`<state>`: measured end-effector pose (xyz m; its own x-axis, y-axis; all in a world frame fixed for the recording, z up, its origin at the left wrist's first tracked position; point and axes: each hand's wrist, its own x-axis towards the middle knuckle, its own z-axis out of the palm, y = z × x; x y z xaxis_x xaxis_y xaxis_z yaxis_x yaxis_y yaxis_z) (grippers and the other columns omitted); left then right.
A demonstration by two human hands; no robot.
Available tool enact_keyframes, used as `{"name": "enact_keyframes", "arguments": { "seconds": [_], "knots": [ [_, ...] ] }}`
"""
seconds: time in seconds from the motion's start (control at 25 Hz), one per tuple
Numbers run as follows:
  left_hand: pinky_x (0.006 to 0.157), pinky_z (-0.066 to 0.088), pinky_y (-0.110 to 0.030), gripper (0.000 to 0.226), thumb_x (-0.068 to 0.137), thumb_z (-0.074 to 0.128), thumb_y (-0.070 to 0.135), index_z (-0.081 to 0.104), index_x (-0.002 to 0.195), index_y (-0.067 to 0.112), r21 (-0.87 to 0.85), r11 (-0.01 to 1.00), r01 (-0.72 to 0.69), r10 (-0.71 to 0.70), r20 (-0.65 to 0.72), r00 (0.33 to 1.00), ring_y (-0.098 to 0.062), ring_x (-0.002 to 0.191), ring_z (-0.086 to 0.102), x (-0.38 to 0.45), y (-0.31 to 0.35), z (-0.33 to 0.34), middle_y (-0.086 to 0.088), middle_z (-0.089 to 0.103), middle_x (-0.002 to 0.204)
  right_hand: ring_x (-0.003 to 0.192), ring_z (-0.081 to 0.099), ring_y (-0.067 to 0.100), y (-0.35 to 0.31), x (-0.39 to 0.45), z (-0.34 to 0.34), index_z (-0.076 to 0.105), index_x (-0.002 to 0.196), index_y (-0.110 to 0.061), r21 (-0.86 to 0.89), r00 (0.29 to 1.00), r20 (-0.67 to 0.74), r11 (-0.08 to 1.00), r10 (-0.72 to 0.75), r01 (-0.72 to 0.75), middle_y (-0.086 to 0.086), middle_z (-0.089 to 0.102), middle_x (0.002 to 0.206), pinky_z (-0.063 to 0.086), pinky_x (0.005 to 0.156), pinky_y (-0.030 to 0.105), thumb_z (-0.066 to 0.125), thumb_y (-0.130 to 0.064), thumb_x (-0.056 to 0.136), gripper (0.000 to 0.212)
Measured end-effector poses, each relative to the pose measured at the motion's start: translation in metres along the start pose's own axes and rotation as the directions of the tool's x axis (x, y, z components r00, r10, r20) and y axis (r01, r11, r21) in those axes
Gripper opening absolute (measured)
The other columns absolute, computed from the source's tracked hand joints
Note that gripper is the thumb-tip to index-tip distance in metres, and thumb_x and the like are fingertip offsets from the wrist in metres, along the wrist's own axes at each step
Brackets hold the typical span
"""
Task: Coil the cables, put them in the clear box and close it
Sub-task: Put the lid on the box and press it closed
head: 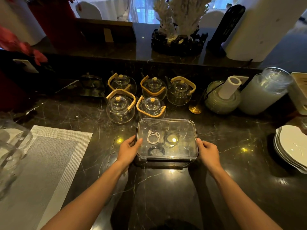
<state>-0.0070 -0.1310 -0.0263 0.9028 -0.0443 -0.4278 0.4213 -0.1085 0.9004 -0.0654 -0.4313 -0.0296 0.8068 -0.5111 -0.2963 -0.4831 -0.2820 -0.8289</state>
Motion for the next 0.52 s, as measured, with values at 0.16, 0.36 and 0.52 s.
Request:
{"name": "enact_keyframes", "arguments": {
  "seconds": [0.16, 0.36, 0.52],
  "knots": [
    [0.096, 0.055, -0.03, 0.031, 0.098, 0.063, 0.026, 0.065, 0.129, 0.018, 0.197, 0.976, -0.094, 0.095, 0.007, 0.995, -0.006, 0.105, 0.068, 0.001, 0.003, 0.0, 0.01, 0.073, 0.112, 0.099, 0.068, 0.022, -0.011, -0.005, 0.0, 0.066, 0.128, -0.012, -0.19, 0.99, -0.008, 0.972, -0.142, 0.138, 0.005, 0.074, 0.108, 0.053, 0.083, 0.04, 0.054, -0.031, 0.103, 0.034],
    [0.095, 0.056, -0.035, 0.036, 0.098, 0.062, 0.026, 0.062, 0.133, 0.015, 0.311, 0.94, -0.138, 0.139, 0.019, 0.99, -0.009, 0.102, 0.069, 0.002, 0.01, -0.001, 0.005, 0.073, 0.112, 0.116, 0.062, 0.022, -0.021, -0.011, 0.001, 0.056, 0.141, -0.018, -0.294, 0.961, 0.085, 0.915, -0.264, 0.277, 0.004, 0.067, 0.127, 0.052, 0.095, 0.042, 0.056, -0.02, 0.102, 0.04],
    [0.095, 0.056, -0.037, 0.036, 0.098, 0.062, 0.027, 0.062, 0.133, 0.015, 0.323, 0.935, -0.143, 0.141, 0.032, 0.99, -0.01, 0.102, 0.069, 0.0, 0.01, -0.001, 0.006, 0.072, 0.109, 0.122, 0.06, 0.021, -0.012, -0.013, -0.002, 0.052, 0.145, -0.019, -0.26, 0.961, 0.083, 0.926, -0.262, 0.275, 0.003, 0.065, 0.134, 0.053, 0.101, 0.048, 0.057, -0.023, 0.102, 0.044]
  ]
}}
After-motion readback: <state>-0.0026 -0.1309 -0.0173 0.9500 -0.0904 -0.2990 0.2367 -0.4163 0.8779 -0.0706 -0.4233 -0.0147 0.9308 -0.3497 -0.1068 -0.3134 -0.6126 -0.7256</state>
